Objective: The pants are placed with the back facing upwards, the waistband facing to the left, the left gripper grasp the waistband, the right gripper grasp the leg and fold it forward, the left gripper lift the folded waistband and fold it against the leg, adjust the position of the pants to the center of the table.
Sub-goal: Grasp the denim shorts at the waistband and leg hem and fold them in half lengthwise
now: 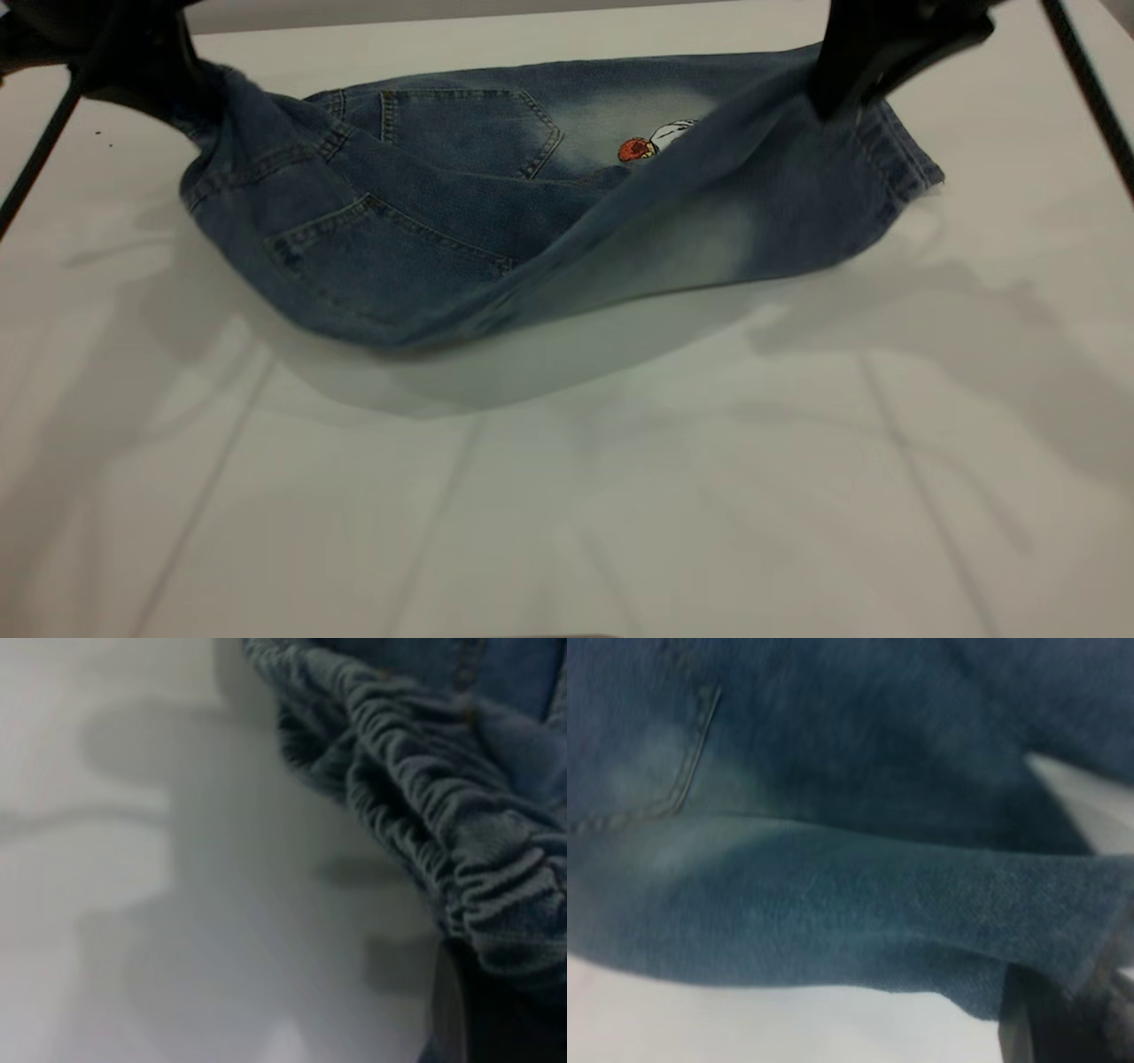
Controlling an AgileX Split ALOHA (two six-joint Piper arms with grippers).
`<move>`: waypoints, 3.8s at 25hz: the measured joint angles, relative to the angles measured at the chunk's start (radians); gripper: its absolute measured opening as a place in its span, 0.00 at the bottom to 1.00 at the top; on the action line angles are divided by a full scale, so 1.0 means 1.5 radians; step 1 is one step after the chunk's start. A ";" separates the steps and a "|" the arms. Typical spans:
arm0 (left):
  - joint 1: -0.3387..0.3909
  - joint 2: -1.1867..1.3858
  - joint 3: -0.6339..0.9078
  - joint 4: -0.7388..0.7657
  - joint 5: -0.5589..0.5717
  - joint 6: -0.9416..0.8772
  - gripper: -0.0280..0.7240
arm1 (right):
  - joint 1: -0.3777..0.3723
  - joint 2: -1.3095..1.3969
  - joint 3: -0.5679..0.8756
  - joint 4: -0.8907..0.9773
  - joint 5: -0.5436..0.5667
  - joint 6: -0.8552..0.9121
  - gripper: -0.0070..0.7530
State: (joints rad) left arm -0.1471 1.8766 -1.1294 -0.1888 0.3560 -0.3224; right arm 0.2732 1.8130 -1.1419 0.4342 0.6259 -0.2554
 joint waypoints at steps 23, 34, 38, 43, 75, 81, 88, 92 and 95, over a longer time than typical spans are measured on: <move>0.001 0.017 0.000 -0.554 -0.246 -0.001 0.15 | -0.149 0.077 -0.099 0.016 -0.063 0.000 0.04; 0.001 0.109 -0.026 -0.612 -0.324 -0.002 0.15 | -0.151 0.138 -0.128 0.057 -0.167 -0.011 0.04; 0.001 0.135 -0.041 -0.612 -0.346 -0.002 0.16 | -0.151 0.154 -0.128 0.069 -0.213 -0.026 0.05; 0.001 0.151 -0.046 -0.611 -0.410 -0.002 0.16 | -0.151 0.169 -0.128 0.086 -0.252 -0.077 0.10; 0.008 0.125 -0.050 -0.108 -0.441 0.000 0.64 | -0.149 0.173 -0.128 0.123 -0.236 -0.139 0.61; 0.020 0.091 -0.079 0.217 -0.197 0.000 0.65 | -0.103 0.173 -0.130 0.123 -0.190 -0.227 0.61; 0.023 0.089 -0.195 0.337 0.112 0.000 0.65 | -0.033 0.173 -0.217 0.122 -0.065 -0.201 0.61; 0.039 0.098 -0.255 0.338 0.158 0.024 0.65 | -0.008 0.173 -0.262 0.120 -0.021 -0.170 0.61; 0.048 0.134 -0.291 0.336 0.171 0.035 0.65 | 0.026 0.176 -0.267 0.119 -0.016 -0.162 0.61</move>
State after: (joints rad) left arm -0.0753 2.0779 -1.5664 0.3156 0.6123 -0.2693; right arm 0.3123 2.0770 -1.5423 0.6121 0.6019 -0.4991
